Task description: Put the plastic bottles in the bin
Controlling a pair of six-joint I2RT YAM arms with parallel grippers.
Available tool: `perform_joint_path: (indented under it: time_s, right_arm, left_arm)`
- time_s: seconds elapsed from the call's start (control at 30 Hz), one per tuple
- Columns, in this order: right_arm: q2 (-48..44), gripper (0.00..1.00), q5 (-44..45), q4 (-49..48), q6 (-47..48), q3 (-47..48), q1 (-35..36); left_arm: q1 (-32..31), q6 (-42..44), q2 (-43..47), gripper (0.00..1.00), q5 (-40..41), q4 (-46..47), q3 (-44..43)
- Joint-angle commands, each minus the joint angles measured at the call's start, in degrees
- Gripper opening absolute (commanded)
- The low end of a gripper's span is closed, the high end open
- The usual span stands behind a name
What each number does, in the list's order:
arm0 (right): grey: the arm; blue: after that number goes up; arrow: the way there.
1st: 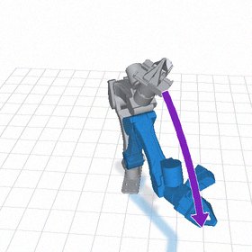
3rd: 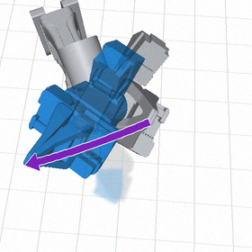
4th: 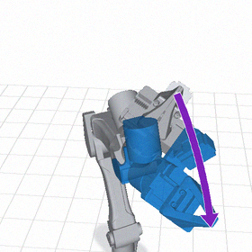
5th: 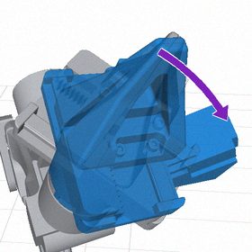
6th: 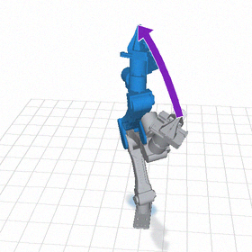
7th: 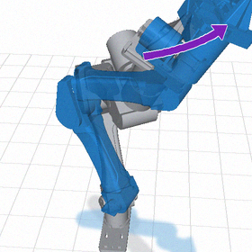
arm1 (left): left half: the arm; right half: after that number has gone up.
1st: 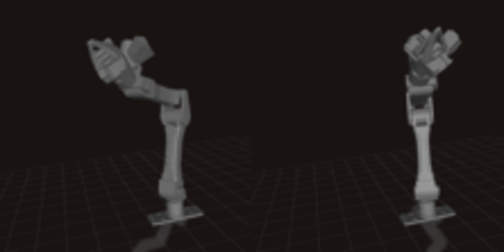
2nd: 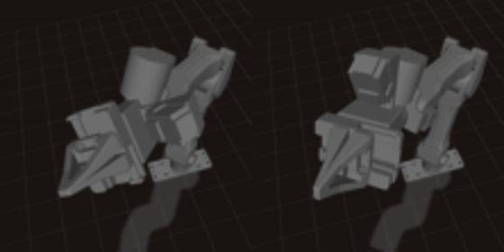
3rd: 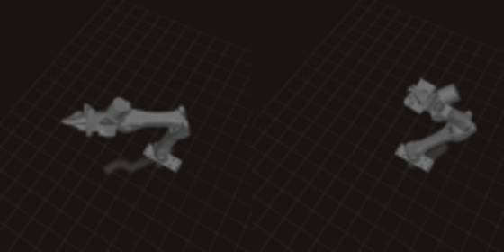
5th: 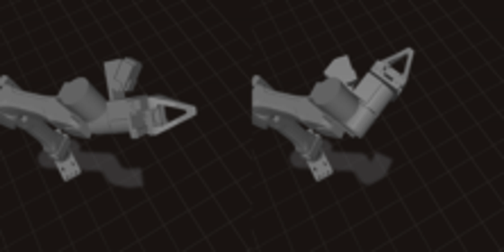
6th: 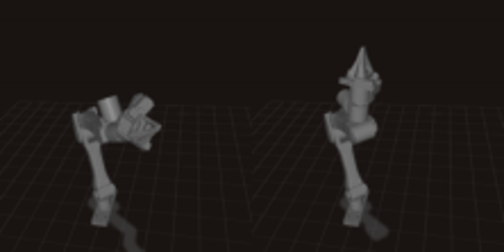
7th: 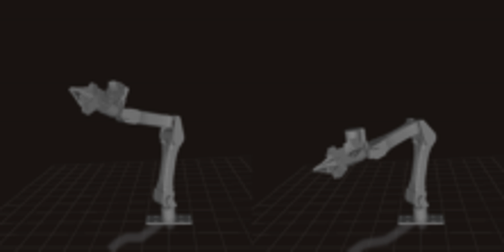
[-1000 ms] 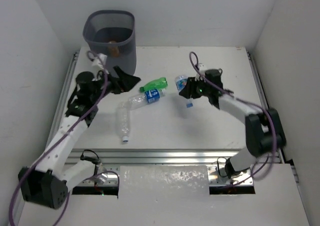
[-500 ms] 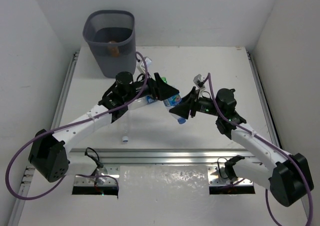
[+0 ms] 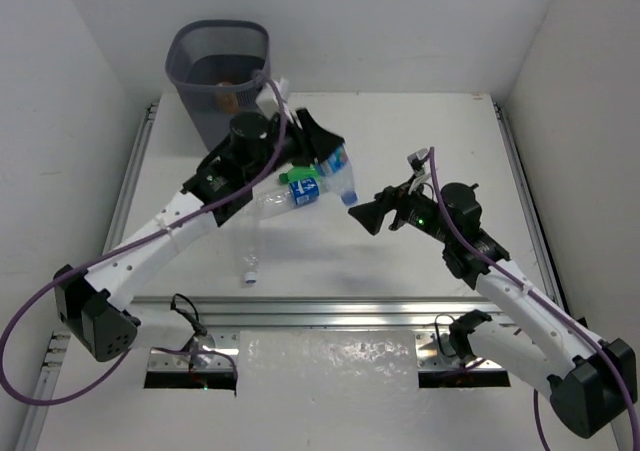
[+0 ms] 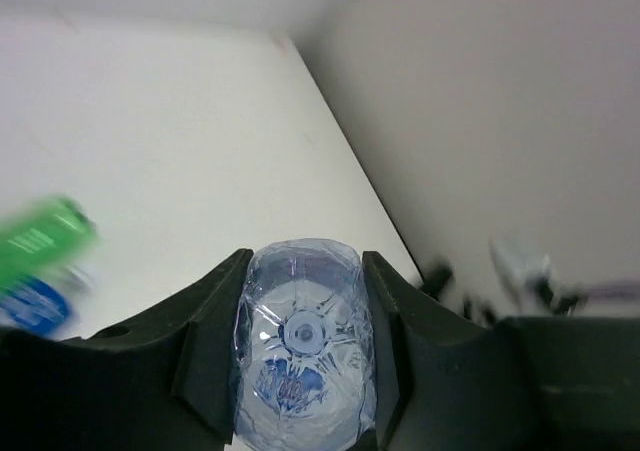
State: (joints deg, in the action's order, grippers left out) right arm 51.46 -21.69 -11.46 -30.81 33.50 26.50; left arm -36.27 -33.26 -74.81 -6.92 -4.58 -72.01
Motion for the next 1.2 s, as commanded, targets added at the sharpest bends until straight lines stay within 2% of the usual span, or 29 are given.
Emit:
perform_joint_path:
  time_s: [0.0, 0.03, 0.07, 0.17, 0.2, 0.23, 0.27, 0.33, 0.37, 0.4, 0.43, 0.47, 0.5, 0.6, 0.63, 0.73, 0.77, 0.87, 0.9, 0.93, 0.97, 1.0, 1.07, 1.13, 1.17]
  right_arm:
    - [-1.2, 0.99, 21.2, 15.0, 0.0, 2.3, 0.0]
    - [-2.1, 0.99, 23.8, 17.2, -0.2, 1.4, 0.0]
    - [-2.7, 0.99, 24.0, 17.4, 0.0, 0.9, -0.2]
    - [-3.6, 0.99, 22.7, 17.6, 0.5, -0.8, -0.2]
    - [-3.5, 0.99, 22.3, 17.7, 0.6, -0.9, -0.3]
    - [-2.9, 0.99, 22.0, 17.8, 0.5, -0.9, -0.3]
    - [-2.4, 0.99, 21.8, 17.6, 0.3, -1.0, -0.3]
    - [-1.3, 0.99, 19.2, 16.2, 0.0, -1.2, -0.3]
    - [0.1, 0.99, 17.6, 15.9, -0.2, -1.1, -0.3]
    - [1.0, 0.99, 17.0, 15.7, -0.4, -0.9, -0.3]
    - [2.0, 0.99, 16.2, 15.6, -0.7, -0.3, -0.3]
    - [4.0, 0.99, 15.7, 15.6, -0.9, 0.2, -0.3]
    - [5.0, 0.99, 16.0, 16.2, -1.4, 1.1, -0.3]
    - [11.1, 0.99, 15.3, 15.7, -3.5, 3.5, -0.2]
    - [12.4, 0.99, 14.8, 15.5, -4.1, 4.2, -0.1]
    - [16.9, 0.99, 15.9, 15.7, -6.8, 8.3, 0.3]
    - [20.0, 0.99, 16.2, 16.6, -7.5, 11.0, 0.5]
    - [25.5, 0.99, 17.6, 17.5, -11.3, 15.5, 1.6]
    - [26.6, 0.99, 17.9, 17.1, -13.1, 16.2, 2.1]
    - [27.7, 0.99, 18.1, 16.6, -13.5, 17.7, 3.6]
    - [29.8, 0.99, 17.9, 16.2, -12.8, 18.6, 4.7]
    - [30.9, 0.99, 16.5, 16.0, -11.7, 20.4, 6.3]
    - [33.0, 0.99, 17.4, 18.3, -10.9, 21.9, 7.7]
    - [33.1, 0.99, 18.0, 19.8, -11.5, 21.4, 7.9]
    - [32.7, 0.99, 18.0, 19.7, -11.8, 20.7, 7.9]
  left_arm:
    - [4.9, 8.0, 0.9, 0.00, 29.7, -9.6, -12.8]
    - [7.4, 9.4, -1.3, 0.00, 31.3, -9.8, -14.7]
    - [14.2, 9.0, -2.8, 0.00, 30.7, -10.4, -19.0]
    - [25.1, 7.1, -9.3, 0.00, 27.0, -8.5, -26.1]
    - [26.9, 7.2, -11.4, 0.00, 26.3, -7.7, -28.6]
    - [28.4, 7.9, -17.2, 0.00, 24.7, -7.7, -31.6]
    - [30.3, 8.5, -20.7, 0.00, 24.8, -8.2, -39.3]
    - [32.0, 9.9, -28.5, 0.31, 23.4, -10.8, -49.1]
    - [33.4, 10.2, -37.0, 0.45, 22.6, -15.2, -60.7]
    - [34.0, 10.3, -41.0, 0.69, 21.9, -18.2, -67.3]
    - [34.6, 9.9, -47.4, 0.85, 20.0, -21.9, -77.1]
    - [35.3, 10.0, -48.9, 0.99, 19.3, -22.3, -79.1]
    - [35.5, 10.1, -48.9, 1.00, 19.2, -21.6, -78.6]
    - [35.7, 10.6, -36.7, 1.00, 20.8, -9.9, -60.1]
    - [35.7, 10.6, -34.6, 1.00, 21.8, -9.1, -58.4]
    - [35.7, 11.8, -30.9, 1.00, 26.4, -14.8, -61.8]
    - [35.7, 12.5, -28.5, 1.00, 27.7, -19.6, -62.8]
    - [35.6, 10.3, -20.5, 1.00, 28.1, -24.6, -55.9]
    - [35.6, 9.3, -12.5, 1.00, 27.4, -25.1, -45.1]
    - [35.6, 6.3, -8.1, 1.00, 25.7, -24.9, -38.4]
    - [35.5, 4.9, 0.9, 1.00, 24.2, -23.6, -25.1]
    - [35.3, 3.6, 5.3, 1.00, 20.0, -22.3, -18.8]
    - [34.4, 2.4, 14.7, 1.00, 16.9, -22.4, -3.8]
    - [32.6, 1.4, 20.0, 1.00, 13.6, -24.6, 6.5]
    - [29.7, 0.9, 21.0, 1.00, 13.0, -25.6, 9.3]
